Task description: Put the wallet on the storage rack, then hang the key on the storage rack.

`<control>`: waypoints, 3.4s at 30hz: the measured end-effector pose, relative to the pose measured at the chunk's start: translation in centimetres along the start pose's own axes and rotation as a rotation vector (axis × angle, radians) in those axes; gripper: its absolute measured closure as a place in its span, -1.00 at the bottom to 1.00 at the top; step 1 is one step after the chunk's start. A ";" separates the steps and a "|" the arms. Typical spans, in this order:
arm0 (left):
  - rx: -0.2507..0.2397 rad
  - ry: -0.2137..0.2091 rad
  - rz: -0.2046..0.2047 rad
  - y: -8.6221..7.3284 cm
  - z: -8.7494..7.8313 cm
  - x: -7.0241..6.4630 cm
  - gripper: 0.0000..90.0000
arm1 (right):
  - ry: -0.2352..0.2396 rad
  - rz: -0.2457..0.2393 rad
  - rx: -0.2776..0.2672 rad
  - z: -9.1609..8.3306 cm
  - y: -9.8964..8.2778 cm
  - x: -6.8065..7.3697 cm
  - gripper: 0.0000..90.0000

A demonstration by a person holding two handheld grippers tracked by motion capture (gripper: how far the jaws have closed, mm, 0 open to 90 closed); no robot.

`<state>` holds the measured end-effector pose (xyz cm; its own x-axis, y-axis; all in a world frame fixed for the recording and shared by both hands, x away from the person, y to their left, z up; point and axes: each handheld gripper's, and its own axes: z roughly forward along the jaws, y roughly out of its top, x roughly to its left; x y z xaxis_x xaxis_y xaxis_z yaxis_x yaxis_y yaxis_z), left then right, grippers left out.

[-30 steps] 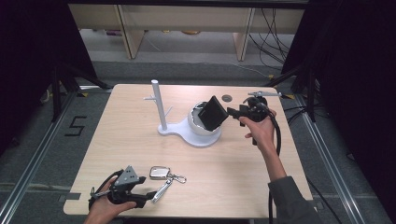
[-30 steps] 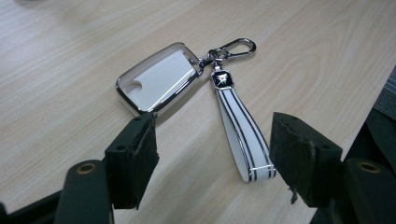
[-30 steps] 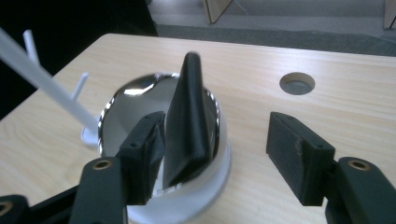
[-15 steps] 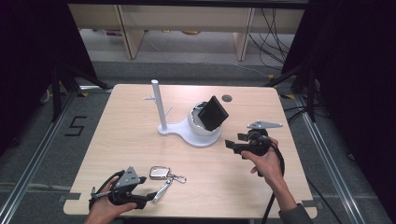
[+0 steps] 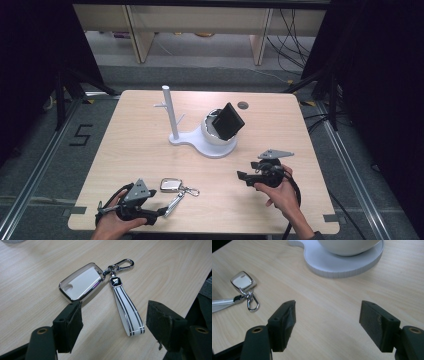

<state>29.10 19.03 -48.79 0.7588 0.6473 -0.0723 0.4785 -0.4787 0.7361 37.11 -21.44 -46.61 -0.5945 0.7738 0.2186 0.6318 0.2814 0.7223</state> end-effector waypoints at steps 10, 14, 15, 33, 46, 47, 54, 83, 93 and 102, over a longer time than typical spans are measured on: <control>0.016 0.011 0.000 0.0 0.4 0.7 -0.39 | -0.008 -0.089 0.050 -0.3 -3.1 1.0 -0.43; 0.019 0.016 -0.004 0.0 0.2 0.9 -0.40 | -0.005 -0.089 0.056 -0.7 -3.6 1.2 -0.46; 0.015 0.018 -0.004 0.0 0.2 0.9 -0.40 | -0.015 -0.088 0.064 -1.0 -4.0 1.5 -0.48; -0.011 0.020 0.045 1.1 0.6 0.6 -0.48 | 0.000 -0.110 0.122 -0.1 -4.9 2.8 -0.50; 0.094 -0.025 0.214 6.1 3.4 -0.3 -0.33 | 0.000 -0.151 0.111 -0.2 -4.8 2.5 -0.47; 0.135 -0.037 0.251 6.5 3.8 -0.4 -0.31 | 0.006 -0.128 0.117 -0.4 -4.7 2.7 -0.47; 0.346 -0.063 0.375 8.8 6.6 -1.4 -0.24 | 0.011 -0.159 0.102 -0.1 -4.8 2.9 -0.46; 0.667 -0.125 0.557 11.7 11.4 -1.8 0.31 | 0.047 -0.165 0.125 0.1 -4.8 3.4 -0.46; 0.744 -0.136 0.441 12.1 11.9 -1.5 0.61 | 0.047 -0.169 0.130 0.2 -4.8 3.4 -0.46; 0.778 -0.166 0.415 12.3 12.1 -1.3 0.46 | 0.050 -0.165 0.141 0.2 -4.9 3.5 -0.45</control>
<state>39.35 5.08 -47.80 0.9627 0.2673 -0.0424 0.2697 -0.9608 0.0648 32.07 -19.98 -49.54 -0.7173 0.6826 0.1396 0.5850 0.4812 0.6528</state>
